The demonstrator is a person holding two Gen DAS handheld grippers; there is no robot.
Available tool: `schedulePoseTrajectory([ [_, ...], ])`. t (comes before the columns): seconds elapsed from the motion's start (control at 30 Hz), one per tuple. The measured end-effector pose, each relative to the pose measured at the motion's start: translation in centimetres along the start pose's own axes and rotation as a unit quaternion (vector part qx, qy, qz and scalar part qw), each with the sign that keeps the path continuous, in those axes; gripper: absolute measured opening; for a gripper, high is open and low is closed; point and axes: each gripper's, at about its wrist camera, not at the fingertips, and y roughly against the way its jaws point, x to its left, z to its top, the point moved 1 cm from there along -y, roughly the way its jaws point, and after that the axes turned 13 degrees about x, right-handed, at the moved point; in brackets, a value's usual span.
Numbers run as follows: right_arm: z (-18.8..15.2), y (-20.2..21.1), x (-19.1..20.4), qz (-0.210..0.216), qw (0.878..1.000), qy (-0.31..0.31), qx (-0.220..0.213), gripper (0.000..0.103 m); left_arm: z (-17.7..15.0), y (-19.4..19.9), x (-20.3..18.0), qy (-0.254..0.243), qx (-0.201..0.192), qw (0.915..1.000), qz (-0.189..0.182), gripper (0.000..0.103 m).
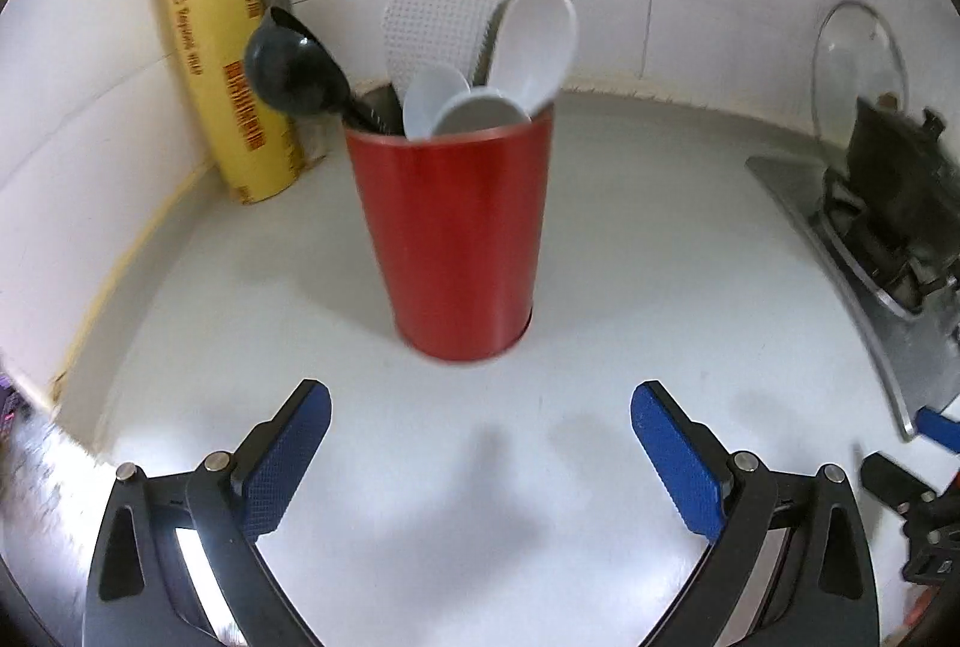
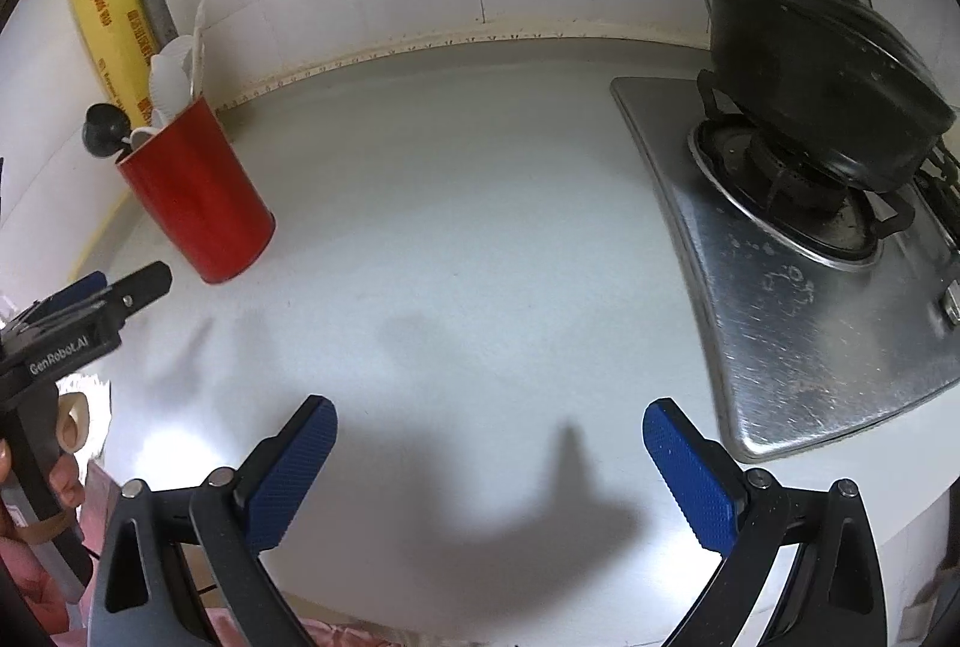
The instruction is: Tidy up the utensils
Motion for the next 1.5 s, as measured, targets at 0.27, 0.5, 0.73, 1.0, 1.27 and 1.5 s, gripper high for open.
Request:
schedulePoseTrajectory([
  [0.27,-1.0,1.2,-2.0,0.003,1.0,0.019,-0.021,0.103,-2.7,3.1,-5.9,-0.012,0.007,0.9995,0.029,0.1],
  [0.5,-1.4,1.7,-3.0,0.014,0.999,0.026,-0.028,0.103,-3.4,3.8,-7.2,-0.024,0.008,0.9986,0.046,0.1],
  [0.73,-2.2,2.1,-2.8,0.021,0.998,0.04,-0.034,0.103,-4.3,4.2,-7.3,-0.017,0.013,0.9982,0.057,0.1],
  [1.0,-2.7,2.2,-2.7,0.025,0.998,0.053,-0.036,0.103,-5.1,4.8,-7.1,-0.002,0.014,0.9977,0.066,0.1],
  [1.27,-3.4,2.5,-2.3,0.026,0.997,0.059,-0.036,0.103,-5.8,5.5,-7.3,0.0,0.015,0.9972,0.073,0.1],
  [1.5,-3.7,2.6,-1.7,0.027,0.997,0.063,-0.037,0.103,-6.4,5.9,-7.2,0.003,0.013,0.997,0.076,0.1],
])
